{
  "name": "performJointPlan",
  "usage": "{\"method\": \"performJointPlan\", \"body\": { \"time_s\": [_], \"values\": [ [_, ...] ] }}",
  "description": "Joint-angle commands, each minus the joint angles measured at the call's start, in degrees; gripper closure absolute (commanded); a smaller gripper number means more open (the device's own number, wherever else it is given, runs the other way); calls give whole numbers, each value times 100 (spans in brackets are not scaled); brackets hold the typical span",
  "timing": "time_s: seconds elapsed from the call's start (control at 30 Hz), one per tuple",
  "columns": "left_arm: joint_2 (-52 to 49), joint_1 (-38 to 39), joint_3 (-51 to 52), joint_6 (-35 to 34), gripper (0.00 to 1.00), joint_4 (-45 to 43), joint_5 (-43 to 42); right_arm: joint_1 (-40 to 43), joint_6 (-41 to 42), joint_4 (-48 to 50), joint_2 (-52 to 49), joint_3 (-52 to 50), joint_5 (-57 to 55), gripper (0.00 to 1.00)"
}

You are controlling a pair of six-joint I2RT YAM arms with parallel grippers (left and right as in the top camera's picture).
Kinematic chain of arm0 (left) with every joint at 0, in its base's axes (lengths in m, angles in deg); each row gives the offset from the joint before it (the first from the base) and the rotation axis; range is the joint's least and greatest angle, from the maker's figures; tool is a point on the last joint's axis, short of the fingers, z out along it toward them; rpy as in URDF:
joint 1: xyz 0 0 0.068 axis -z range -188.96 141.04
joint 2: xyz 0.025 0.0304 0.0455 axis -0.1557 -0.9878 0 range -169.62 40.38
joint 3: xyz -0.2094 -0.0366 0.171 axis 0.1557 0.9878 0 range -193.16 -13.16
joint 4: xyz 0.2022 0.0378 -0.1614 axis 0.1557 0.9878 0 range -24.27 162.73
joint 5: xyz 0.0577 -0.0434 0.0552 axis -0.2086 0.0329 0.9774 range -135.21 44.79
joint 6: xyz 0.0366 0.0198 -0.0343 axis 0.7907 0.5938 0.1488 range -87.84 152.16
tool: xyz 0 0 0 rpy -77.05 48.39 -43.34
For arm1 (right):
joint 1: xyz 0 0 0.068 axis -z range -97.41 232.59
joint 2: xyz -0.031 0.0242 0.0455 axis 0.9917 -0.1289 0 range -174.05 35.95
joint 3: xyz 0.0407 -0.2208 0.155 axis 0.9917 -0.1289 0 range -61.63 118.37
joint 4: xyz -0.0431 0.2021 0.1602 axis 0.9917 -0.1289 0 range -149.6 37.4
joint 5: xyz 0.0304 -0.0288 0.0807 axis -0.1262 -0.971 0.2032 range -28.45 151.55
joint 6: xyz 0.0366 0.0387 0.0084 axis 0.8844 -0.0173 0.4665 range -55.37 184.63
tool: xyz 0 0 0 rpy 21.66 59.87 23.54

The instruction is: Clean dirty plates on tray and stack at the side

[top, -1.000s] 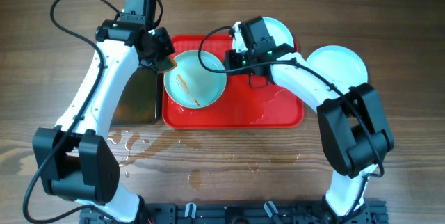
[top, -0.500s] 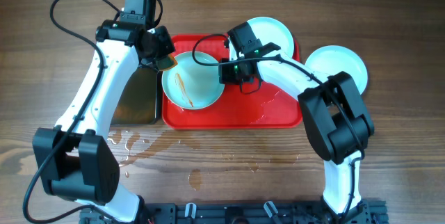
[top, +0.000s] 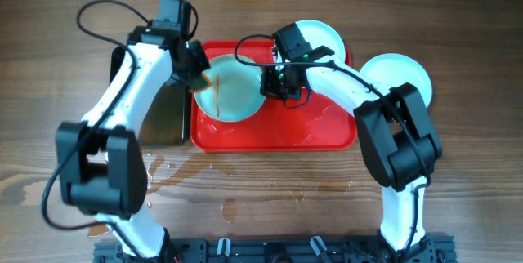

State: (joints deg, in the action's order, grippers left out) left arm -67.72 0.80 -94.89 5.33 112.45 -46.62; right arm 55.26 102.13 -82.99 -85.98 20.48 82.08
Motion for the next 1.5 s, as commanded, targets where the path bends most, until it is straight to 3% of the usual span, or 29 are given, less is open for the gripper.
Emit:
{"method": "performJointPlan", "body": {
  "time_s": [0.0,0.23,0.3,0.4,0.47,0.77,0.87,0.97,1.1,1.27,1.4,1.47],
  "values": [
    [-442,153,116,538,96,-330,-369,4,-26,81,-162,-20,-74,96],
    [-1292,605,116,1770,96,-723,-337,4,-144,131,-162,-20,-26,96],
    [-1460,588,116,1790,96,-439,-442,4,-155,127,-162,-20,-28,96],
    [-1416,584,-20,2828,96,461,-1429,4,-153,160,-162,-20,-13,96],
    [-1416,584,-79,3099,96,750,-1408,4,-155,181,-162,-20,13,96],
    [-1631,514,-76,2105,96,-1867,-463,4,-160,164,-162,-20,13,96],
    [-1801,507,-76,1274,96,-1631,896,4,-203,166,-162,-20,15,96],
    [-1803,509,-76,776,96,-846,1305,4,-219,184,-162,-20,15,96],
    [-1803,507,-79,525,96,374,833,4,-251,188,-162,-20,15,96],
    [-1803,507,-79,1926,96,841,-1928,4,-254,190,-162,-20,37,96],
    [-1803,492,-79,1996,96,50,-2065,-2,-245,232,-162,-20,35,96],
    [-1803,492,-79,1502,96,-737,-1895,-2,-247,229,-162,-20,35,96]
  ]
}}
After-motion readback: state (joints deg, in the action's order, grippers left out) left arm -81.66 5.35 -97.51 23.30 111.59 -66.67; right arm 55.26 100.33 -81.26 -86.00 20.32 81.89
